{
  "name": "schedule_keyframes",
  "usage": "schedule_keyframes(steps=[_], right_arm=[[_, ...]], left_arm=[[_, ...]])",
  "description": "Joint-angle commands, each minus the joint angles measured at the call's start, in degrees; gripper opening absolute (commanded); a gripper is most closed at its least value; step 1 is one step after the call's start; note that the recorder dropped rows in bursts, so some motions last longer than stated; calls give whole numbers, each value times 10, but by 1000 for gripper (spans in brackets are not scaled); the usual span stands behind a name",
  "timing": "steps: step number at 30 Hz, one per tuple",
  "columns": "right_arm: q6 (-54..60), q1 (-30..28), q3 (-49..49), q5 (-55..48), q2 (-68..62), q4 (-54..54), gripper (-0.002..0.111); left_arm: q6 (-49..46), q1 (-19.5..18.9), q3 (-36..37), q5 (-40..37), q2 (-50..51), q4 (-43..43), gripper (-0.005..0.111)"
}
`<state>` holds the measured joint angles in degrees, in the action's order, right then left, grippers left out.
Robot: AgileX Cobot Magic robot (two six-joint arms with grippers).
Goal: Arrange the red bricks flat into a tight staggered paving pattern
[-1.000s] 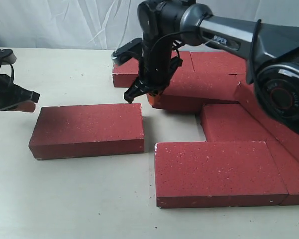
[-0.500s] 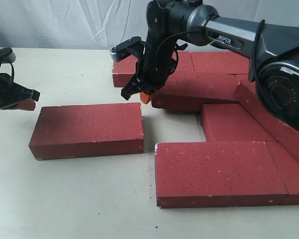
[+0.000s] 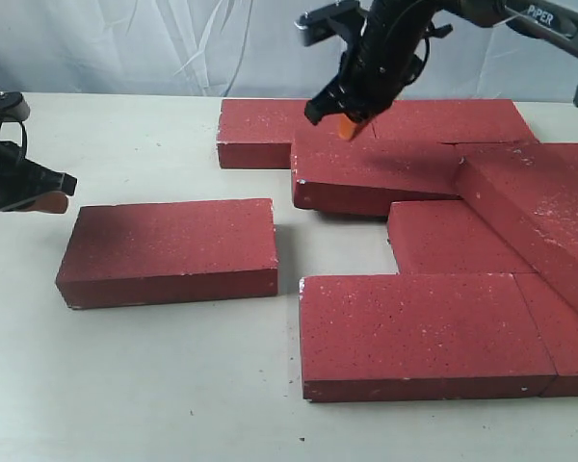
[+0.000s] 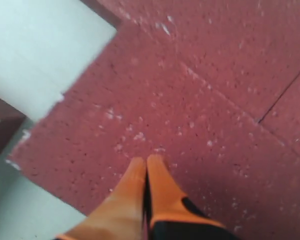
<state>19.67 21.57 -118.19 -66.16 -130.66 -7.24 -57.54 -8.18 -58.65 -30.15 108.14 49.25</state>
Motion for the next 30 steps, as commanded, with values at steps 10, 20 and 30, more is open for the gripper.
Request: schedule_keyframes(steps=[10,20,30], right_arm=[[-1,-1,2,-7,-70,-1,-1],[1,4,2,-3,-4,-49,-1],[114,55,40,-38,11,-99,-1]], left_arm=[[-2,-3,-2,5,-5,11,0],[-2,-3,-2,5,-5,13,0],[-2,-3,-2,3,-5,13,0]])
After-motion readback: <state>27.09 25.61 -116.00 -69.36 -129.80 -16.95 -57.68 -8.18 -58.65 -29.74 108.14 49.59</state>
